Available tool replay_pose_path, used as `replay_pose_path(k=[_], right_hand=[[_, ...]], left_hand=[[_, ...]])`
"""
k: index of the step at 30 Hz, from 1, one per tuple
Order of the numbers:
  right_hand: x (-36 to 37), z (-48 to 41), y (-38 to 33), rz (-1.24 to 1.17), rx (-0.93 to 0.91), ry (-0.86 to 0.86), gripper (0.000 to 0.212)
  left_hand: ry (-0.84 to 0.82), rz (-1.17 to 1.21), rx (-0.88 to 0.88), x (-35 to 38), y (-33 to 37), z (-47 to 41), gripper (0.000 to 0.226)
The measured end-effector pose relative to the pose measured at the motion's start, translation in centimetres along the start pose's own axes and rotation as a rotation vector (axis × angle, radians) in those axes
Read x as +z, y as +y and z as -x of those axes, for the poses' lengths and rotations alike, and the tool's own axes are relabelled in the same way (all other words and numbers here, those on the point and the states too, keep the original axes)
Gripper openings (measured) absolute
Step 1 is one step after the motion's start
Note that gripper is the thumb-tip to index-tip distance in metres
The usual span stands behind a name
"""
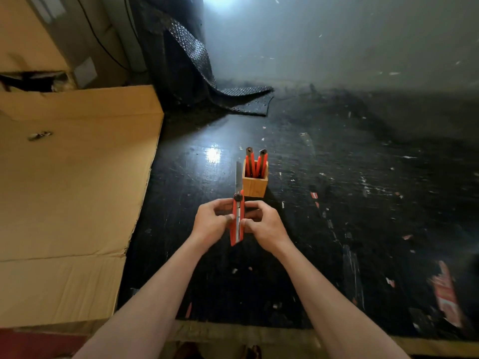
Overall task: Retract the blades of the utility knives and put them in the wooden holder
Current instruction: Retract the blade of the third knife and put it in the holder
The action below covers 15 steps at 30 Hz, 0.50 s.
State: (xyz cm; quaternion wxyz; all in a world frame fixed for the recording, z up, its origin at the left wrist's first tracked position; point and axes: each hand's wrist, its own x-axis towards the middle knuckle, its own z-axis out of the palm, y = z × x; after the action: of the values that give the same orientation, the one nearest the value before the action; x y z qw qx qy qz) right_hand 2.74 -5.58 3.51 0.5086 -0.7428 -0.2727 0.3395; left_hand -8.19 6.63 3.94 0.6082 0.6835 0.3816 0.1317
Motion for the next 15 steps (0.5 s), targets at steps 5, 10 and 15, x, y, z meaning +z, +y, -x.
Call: replay_pose_path(k=[5,10,15], right_hand=[[-3.6,-0.7,-4.3,-0.087,-0.109,0.027,0.037],[-6.3,-0.3,-8.3,-0.093,-0.206,0.022,0.032],[-7.5,-0.4,-12.2,0.067,-0.294,0.148,0.04]], left_hand=[[-0.096,0.149,0.052,-0.1,5.7,-0.6,0.041],[-0.162,0.222,0.123,-0.5,10.4,-0.2,0.045],[-0.164,0.285,0.187,-0.6,13.5,0.2,0.045]])
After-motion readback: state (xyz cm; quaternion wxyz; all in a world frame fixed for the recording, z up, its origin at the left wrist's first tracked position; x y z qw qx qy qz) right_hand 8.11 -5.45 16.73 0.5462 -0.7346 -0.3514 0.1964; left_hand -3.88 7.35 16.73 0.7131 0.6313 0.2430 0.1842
